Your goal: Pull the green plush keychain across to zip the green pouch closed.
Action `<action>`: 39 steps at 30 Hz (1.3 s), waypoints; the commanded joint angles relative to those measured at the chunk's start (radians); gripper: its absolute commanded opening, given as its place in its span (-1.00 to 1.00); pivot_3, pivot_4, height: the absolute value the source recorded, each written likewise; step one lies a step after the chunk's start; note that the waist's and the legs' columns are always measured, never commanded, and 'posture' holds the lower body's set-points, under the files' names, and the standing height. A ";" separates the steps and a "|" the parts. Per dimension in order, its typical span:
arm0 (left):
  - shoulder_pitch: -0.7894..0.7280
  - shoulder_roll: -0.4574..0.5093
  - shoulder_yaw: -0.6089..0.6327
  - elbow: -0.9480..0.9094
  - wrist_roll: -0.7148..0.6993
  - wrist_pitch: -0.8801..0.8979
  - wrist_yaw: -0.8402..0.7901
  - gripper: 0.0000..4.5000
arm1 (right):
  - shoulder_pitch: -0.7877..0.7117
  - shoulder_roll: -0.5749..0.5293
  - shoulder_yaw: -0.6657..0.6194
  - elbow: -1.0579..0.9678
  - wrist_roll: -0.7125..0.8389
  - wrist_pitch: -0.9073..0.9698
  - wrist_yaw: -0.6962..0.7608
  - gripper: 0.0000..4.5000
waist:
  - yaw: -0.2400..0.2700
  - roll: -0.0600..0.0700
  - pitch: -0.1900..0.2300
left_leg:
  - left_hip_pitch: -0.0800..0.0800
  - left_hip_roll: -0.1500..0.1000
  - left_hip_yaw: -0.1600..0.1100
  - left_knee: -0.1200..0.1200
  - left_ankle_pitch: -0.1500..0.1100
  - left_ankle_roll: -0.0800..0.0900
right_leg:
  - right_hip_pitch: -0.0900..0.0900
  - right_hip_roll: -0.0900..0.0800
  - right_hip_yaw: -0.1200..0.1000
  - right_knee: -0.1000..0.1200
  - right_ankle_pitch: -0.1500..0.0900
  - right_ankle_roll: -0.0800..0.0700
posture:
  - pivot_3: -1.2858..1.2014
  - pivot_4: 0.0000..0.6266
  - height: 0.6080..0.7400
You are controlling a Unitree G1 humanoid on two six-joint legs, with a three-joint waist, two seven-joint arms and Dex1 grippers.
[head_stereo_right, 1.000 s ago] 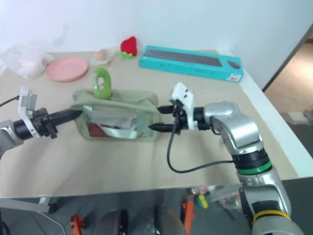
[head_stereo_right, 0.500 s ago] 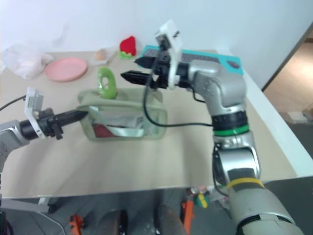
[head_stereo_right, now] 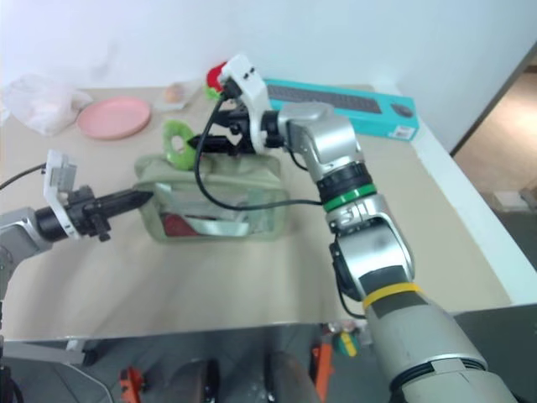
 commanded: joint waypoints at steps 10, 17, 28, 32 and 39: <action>0.011 0.000 0.022 -0.036 -0.025 -0.003 0.014 -1.00 | -0.021 0.063 -0.019 -0.043 0.023 0.068 0.083 0.82 | 0.000 0.000 0.000 | 0.000 0.000 0.000 0.000 0.000 0.000 | 0.000 0.000 0.000 0.000 0.000 0.000 | 0.03 -0.52 1.00; 0.019 -0.002 0.022 -0.037 -0.024 -0.009 0.014 -1.00 | 0.004 0.099 -0.006 -0.058 0.001 0.055 0.075 0.58 | 0.000 0.000 0.000 | 0.000 0.000 0.000 0.000 0.000 0.000 | 0.000 0.000 0.000 0.000 0.000 0.000 | 0.03 -0.52 1.00; 0.024 -0.011 0.011 -0.062 -0.037 0.005 0.038 -1.00 | 0.010 0.102 -0.015 -0.042 -0.021 0.014 0.049 -0.97 | 0.000 0.000 0.000 | 0.000 0.000 0.000 0.000 0.000 0.000 | 0.000 0.000 0.000 0.000 0.000 0.000 | 0.03 -0.52 1.00; 0.017 -0.012 0.009 -0.062 -0.042 0.011 0.041 -1.00 | 0.006 0.095 -0.022 -0.027 -0.030 -0.003 0.033 -0.97 | 0.000 0.000 0.000 | 0.000 0.000 0.000 0.000 0.000 0.000 | 0.000 0.000 0.000 0.000 0.000 0.000 | 0.03 -0.52 1.00; 0.020 -0.008 0.007 -0.045 -0.036 0.005 0.029 -1.00 | -0.031 -0.045 -0.089 -0.046 -0.010 0.003 0.080 -0.97 | 0.004 0.000 0.000 | 0.000 -0.001 0.000 0.000 0.000 0.000 | 0.000 -0.001 0.000 0.000 0.000 0.000 | 0.03 -0.52 1.00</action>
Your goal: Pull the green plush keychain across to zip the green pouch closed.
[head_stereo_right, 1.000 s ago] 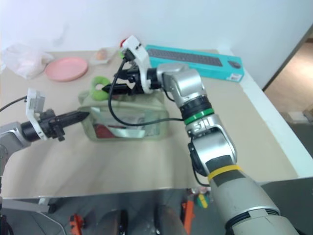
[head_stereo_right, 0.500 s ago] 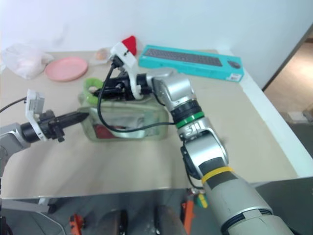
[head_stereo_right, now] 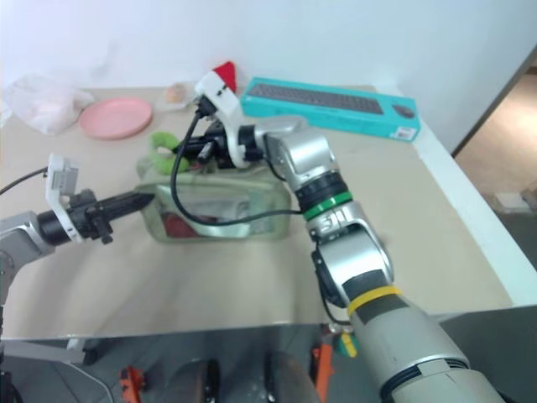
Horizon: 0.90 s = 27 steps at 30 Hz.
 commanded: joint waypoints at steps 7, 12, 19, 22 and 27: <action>-0.003 0.001 -0.001 -0.012 -0.003 -0.008 -0.017 -1.00 | 0.051 -0.320 -0.113 -0.224 0.036 0.031 0.092 -0.97 | 0.010 0.000 0.000 | 0.000 -0.002 0.000 0.000 -0.002 0.002 | 0.000 -0.001 0.001 -0.001 -0.002 0.002 | 0.03 -0.52 1.00; 0.000 -0.002 0.003 -0.017 -0.008 -0.002 -0.014 -1.00 | 0.263 -0.532 -0.073 -0.451 -0.031 -0.026 0.142 -0.97 | 0.012 0.000 0.000 | 0.000 -0.001 0.000 -0.001 -0.002 0.002 | 0.000 -0.001 0.000 0.000 -0.004 0.002 | 0.03 -0.52 1.00; 0.015 0.003 0.013 -0.030 -0.017 0.006 -0.012 -1.00 | 0.388 -0.723 -0.073 -0.488 -0.168 -0.100 0.057 -0.97 | -0.001 0.003 0.002 | 0.003 -0.002 0.003 -0.001 -0.003 0.001 | 0.000 -0.001 0.004 0.000 -0.004 0.003 | 0.03 -0.52 1.00; 0.016 0.007 0.013 -0.031 -0.020 0.008 -0.013 -1.00 | 0.432 -0.741 -0.057 -0.510 -0.195 -0.099 0.037 -0.97 | -0.002 0.003 0.002 | 0.003 0.000 0.002 0.000 -0.003 0.001 | 0.001 0.001 0.003 0.000 -0.003 0.003 | 0.03 -0.52 1.00; 0.009 0.013 0.010 -0.022 -0.021 0.007 -0.017 -1.00 | 0.592 -0.604 0.081 -0.681 -0.176 -0.053 0.030 -0.97 | -0.004 0.000 0.000 | 0.003 0.001 0.002 -0.001 -0.003 0.000 | 0.001 0.002 0.003 0.000 -0.004 0.003 | 0.03 -0.52 1.00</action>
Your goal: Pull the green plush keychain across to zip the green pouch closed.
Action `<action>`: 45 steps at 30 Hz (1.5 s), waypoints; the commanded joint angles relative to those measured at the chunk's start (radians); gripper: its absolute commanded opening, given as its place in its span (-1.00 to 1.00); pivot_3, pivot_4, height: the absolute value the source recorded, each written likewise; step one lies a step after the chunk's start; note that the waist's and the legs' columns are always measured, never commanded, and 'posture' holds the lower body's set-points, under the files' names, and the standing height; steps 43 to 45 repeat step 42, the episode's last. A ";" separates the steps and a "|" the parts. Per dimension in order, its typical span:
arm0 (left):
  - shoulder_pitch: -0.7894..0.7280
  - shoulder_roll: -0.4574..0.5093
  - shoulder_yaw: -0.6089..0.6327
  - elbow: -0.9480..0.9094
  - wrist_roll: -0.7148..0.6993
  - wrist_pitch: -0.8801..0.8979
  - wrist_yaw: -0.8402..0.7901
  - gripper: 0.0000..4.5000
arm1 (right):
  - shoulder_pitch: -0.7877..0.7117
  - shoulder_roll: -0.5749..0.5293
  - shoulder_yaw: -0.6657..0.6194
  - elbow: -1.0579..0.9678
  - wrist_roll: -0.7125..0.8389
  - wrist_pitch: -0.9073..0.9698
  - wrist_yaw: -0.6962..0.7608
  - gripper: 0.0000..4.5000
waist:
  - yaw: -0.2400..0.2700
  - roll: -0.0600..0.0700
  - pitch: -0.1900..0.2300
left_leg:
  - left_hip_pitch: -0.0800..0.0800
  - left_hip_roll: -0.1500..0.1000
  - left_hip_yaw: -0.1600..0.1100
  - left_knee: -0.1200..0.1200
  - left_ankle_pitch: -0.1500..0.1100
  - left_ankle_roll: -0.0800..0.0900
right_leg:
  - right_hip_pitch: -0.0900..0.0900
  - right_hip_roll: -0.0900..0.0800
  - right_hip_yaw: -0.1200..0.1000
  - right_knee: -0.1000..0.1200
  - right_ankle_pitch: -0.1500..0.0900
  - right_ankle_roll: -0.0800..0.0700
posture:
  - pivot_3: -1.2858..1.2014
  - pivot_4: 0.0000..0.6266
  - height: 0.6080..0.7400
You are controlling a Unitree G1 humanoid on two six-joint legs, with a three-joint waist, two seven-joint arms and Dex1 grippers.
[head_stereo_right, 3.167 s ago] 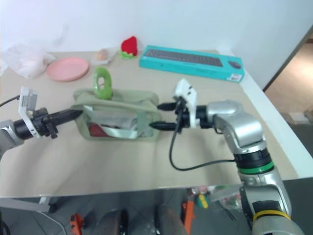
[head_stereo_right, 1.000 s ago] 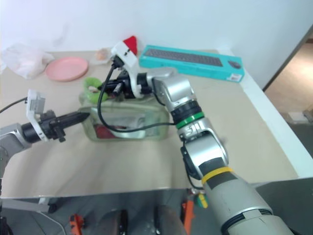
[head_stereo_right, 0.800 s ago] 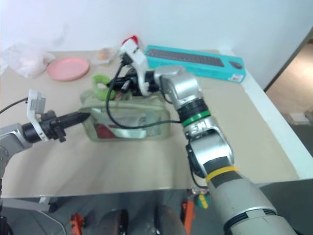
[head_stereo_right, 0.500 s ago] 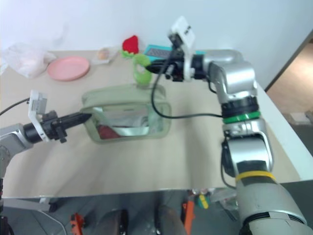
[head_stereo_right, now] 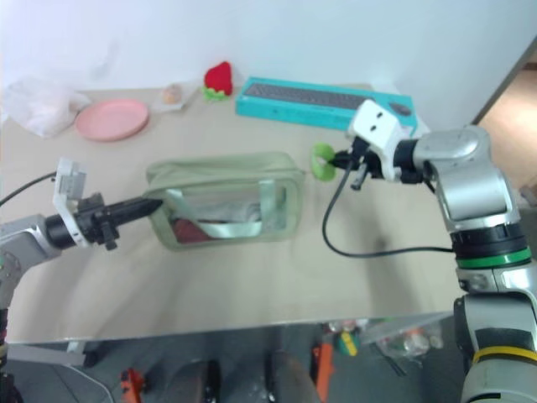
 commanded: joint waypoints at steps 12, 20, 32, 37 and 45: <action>-0.017 0.036 0.031 0.014 0.012 -0.003 0.000 -1.00 | 0.088 0.163 0.171 -0.095 -0.104 0.013 -0.029 -0.97 | -0.004 -0.006 -0.005 | 0.006 0.002 0.001 0.000 0.001 -0.003 | 0.003 0.003 0.001 0.002 0.002 -0.003 | 0.03 -0.52 1.00; -0.033 0.028 0.031 0.028 0.007 0.006 0.015 -1.00 | 0.023 0.154 -0.074 -0.118 0.091 0.160 -0.029 -0.12 | -0.001 -0.006 -0.005 | 0.003 0.002 0.000 0.000 0.000 -0.004 | 0.001 0.005 0.000 0.001 0.001 -0.005 | 0.03 -0.52 1.00; -0.076 0.058 0.117 0.047 -0.024 0.032 0.071 0.65 | 0.200 0.023 -0.412 -0.298 0.463 0.338 0.046 0.65 | 0.003 -0.006 -0.004 | 0.001 0.000 -0.001 0.000 -0.001 -0.003 | 0.001 0.000 0.000 0.000 -0.001 -0.001 | 0.03 -0.52 1.00; -0.050 0.098 0.223 0.107 -0.006 -0.005 0.086 0.65 | 0.271 0.009 -0.569 -0.332 0.589 0.353 0.009 0.65 | -0.001 -0.005 -0.004 | 0.001 0.001 0.000 0.000 -0.001 -0.003 | 0.001 0.001 0.000 0.001 -0.001 -0.001 | 0.03 -0.52 1.00; 0.000 0.140 0.268 0.220 0.000 -0.003 0.029 0.65 | 0.347 -0.008 -0.622 -0.350 0.627 0.372 -0.056 0.65 | 0.000 -0.005 -0.004 | 0.003 0.001 -0.001 0.000 -0.001 -0.003 | 0.002 0.001 -0.001 0.001 -0.001 -0.001 | 0.03 -0.52 1.00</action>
